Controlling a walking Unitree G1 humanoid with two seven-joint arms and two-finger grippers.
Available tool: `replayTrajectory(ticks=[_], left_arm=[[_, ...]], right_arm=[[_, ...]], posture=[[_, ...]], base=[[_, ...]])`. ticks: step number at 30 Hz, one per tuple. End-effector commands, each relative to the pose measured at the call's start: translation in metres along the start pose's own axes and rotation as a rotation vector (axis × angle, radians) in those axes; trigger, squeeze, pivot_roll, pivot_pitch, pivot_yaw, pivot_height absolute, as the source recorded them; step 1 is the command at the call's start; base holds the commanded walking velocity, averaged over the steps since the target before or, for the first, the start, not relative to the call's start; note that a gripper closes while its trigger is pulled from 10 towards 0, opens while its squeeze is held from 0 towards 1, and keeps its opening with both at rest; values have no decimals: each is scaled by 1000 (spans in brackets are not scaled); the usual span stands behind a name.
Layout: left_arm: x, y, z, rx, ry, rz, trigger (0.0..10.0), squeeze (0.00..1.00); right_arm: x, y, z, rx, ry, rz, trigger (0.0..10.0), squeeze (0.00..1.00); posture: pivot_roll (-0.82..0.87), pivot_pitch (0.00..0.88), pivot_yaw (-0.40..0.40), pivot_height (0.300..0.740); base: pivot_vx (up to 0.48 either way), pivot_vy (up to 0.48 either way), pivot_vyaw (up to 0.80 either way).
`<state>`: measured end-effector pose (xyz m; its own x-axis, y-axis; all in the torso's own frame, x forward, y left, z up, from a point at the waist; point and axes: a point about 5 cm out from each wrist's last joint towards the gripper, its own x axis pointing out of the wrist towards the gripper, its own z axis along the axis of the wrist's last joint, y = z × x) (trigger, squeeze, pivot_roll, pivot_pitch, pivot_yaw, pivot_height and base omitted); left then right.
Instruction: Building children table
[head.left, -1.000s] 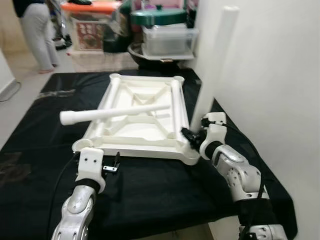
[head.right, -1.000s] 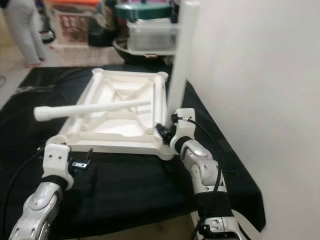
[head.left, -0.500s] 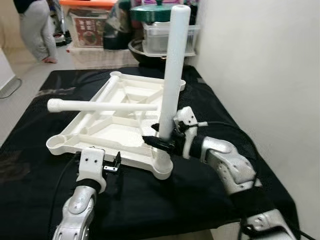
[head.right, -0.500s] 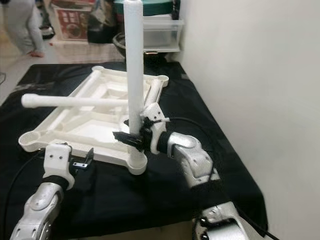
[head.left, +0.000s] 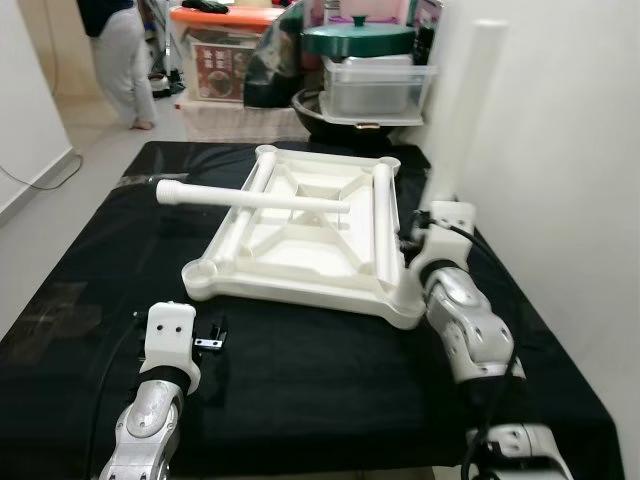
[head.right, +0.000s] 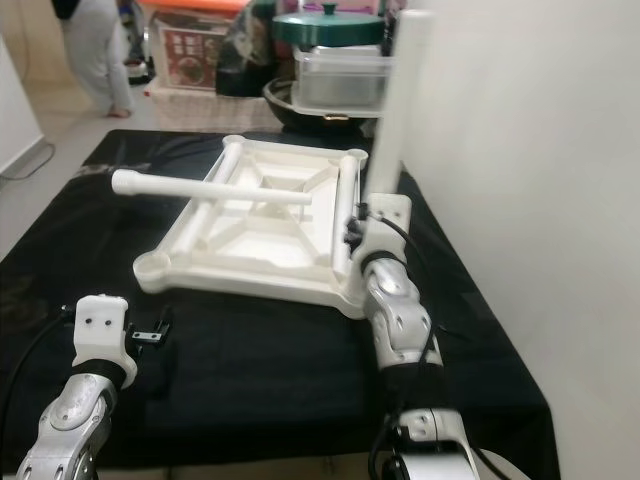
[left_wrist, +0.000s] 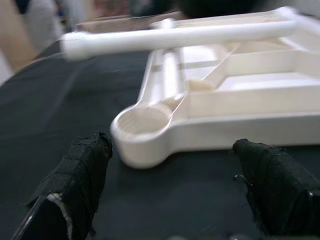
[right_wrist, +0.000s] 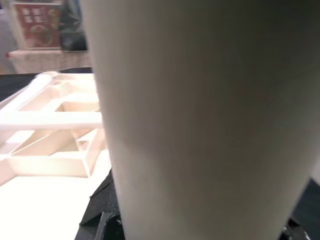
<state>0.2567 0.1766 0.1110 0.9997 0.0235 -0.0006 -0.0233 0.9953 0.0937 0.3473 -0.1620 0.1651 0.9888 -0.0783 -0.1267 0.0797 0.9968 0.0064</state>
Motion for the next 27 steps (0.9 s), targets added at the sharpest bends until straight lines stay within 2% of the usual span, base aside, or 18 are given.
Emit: replayTrajectory(ticks=[1,2,3,4,5,8,9,10,11,12,13,14,15,16,22,24,25,27], left_arm=[[1,-3,-3,3,11,-17,10000,0],[2,-4,-4,3,13,-23,10000,0],[3,-6,-4,3,14,-29,10000,0],[3,-6,-4,4,14,-34,10000,0],[4,-7,-4,6,13,-39,10000,0],[4,-7,-4,10,12,-42,10000,0],[5,-6,-3,13,11,-44,10000,0],[6,-5,-3,16,10,-44,10000,0],[6,-5,-3,16,10,-44,10000,0],[7,-4,-2,18,7,-42,10000,0],[7,-4,-2,18,7,-42,10000,0],[8,-4,-2,19,5,-39,10000,0],[8,-4,-2,19,5,-39,10000,0],[8,-3,-2,20,3,-35,10000,0],[6,-3,-2,19,1,-27,10000,0],[4,-2,-3,18,2,-18,10000,0],[4,-2,-3,18,2,-18,10000,0],[4,-2,-3,18,3,-14,10000,0]], right_arm=[[-7,5,-39,-78,194,45,7059,0],[-11,16,-38,-66,181,154,10000,0],[-16,27,-35,9,164,277,10000,0],[-20,36,-31,66,137,367,10000,784],[-25,45,-22,105,102,494,10000,1000],[-29,53,-15,120,84,602,10000,1000],[-33,59,-8,120,67,698,10000,0],[-43,65,3,79,3,876,10000,0],[-43,65,3,79,3,876,10000,0],[-55,69,11,29,-41,1035,10000,0],[-55,69,11,29,-41,1035,10000,0],[-61,71,13,-38,-69,1150,10000,0],[-61,71,13,-38,-69,1150,10000,0],[-62,73,12,-91,-77,1206,10000,0],[-49,75,9,-118,-65,1171,10000,0],[-31,77,15,-93,-86,1051,10000,0],[-31,77,15,-93,-86,1051,10000,0],[-17,78,21,-62,-96,908,10000,0]], posture=[[-8,0,-51,740],[-9,0,-47,740],[-12,0,-44,740],[-12,0,-44,740],[-14,0,-40,740],[-15,0,-38,740],[-16,0,-36,740],[-12,0,-40,740],[-12,0,-40,740],[-4,0,-45,740],[-4,0,-45,740],[0,0,-48,740],[0,0,-48,740],[11,0,-55,740],[28,0,-70,740],[39,0,-78,740],[39,0,-78,740],[36,0,-73,740]], base=[[0,0,0],[0,0,0],[0,0,0],[0,0,0],[0,0,0],[0,0,0],[0,0,0],[0,0,0],[0,0,0],[0,0,0],[0,0,0],[0,0,0],[0,0,0],[0,0,0],[0,0,0],[0,0,0],[0,0,0],[0,0,0]])
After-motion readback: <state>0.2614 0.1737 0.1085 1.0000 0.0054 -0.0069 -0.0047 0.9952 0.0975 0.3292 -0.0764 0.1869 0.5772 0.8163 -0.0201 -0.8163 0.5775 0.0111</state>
